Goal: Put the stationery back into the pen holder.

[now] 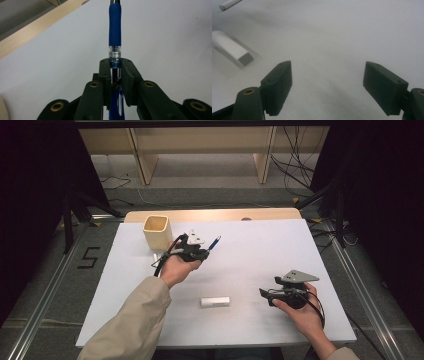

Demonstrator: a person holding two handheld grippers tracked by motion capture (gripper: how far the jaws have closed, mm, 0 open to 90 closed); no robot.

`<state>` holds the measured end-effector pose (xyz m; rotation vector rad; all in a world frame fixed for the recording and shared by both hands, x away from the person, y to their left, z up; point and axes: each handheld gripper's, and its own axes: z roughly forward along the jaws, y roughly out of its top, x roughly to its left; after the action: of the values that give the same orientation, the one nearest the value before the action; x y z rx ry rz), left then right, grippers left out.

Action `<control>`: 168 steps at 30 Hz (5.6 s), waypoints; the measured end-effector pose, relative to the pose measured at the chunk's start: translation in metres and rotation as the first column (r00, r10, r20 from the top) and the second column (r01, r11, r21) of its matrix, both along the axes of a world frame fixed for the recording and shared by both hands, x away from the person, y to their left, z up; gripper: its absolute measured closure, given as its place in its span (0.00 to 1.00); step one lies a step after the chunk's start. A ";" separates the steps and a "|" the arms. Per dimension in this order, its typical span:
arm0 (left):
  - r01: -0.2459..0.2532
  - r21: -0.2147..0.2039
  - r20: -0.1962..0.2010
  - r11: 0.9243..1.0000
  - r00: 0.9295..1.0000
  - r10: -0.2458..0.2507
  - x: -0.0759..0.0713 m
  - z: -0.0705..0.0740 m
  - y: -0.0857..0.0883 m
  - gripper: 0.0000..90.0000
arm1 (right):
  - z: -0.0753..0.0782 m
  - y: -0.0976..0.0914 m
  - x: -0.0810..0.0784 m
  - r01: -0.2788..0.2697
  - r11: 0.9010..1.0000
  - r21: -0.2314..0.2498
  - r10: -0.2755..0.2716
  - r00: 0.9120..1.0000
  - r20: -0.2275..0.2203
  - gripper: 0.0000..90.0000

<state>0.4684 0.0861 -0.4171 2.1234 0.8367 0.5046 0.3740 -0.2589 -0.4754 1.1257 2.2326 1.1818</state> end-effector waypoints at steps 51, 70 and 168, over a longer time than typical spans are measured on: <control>-0.397 -0.236 0.136 0.887 0.890 0.435 0.018 0.024 0.123 0.88 | 0.000 0.000 0.000 0.005 1.000 -0.002 -0.005 1.000 -0.001 0.27; -0.389 -0.302 0.219 0.870 0.860 0.461 0.057 0.040 0.124 0.88 | -0.001 -0.002 0.000 0.005 1.000 0.003 -0.005 1.000 -0.005 0.27; -0.703 0.128 -0.307 0.699 0.642 0.702 0.025 -0.015 0.110 0.55 | 0.000 0.001 -0.001 -0.003 1.000 -0.001 0.003 1.000 0.000 0.26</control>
<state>0.4930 0.1958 -0.4317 1.8298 1.9026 0.5252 0.3735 -0.2583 -0.4755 1.1231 2.2353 1.1816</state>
